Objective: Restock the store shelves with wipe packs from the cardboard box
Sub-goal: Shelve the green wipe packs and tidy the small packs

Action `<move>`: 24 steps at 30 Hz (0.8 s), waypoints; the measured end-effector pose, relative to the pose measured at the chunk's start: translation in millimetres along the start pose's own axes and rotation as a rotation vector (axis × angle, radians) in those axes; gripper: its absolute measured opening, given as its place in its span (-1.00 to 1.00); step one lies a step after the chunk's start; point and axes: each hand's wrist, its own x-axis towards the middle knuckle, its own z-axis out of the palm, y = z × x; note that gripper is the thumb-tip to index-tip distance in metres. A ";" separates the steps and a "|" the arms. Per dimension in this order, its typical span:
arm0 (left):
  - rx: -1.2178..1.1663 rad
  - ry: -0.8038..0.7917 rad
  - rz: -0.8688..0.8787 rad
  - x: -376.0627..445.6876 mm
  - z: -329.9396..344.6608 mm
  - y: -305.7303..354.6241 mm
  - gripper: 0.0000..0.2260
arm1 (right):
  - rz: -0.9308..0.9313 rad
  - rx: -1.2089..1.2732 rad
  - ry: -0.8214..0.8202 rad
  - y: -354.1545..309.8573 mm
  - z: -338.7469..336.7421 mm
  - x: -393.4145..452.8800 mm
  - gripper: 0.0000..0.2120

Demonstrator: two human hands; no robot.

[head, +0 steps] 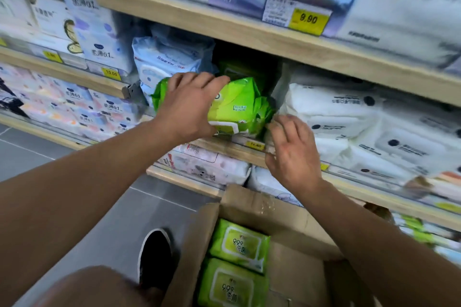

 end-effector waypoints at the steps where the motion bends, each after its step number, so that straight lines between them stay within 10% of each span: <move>1: 0.045 0.020 0.039 8.1 2.0 8.8 -0.11 | 0.025 0.008 0.020 3.7 -3.1 -6.5 -0.43; 24: 0.030 -0.044 -0.005 79.9 39.3 39.4 -0.29 | 0.203 0.092 0.016 25.7 -14.2 -17.5 -0.18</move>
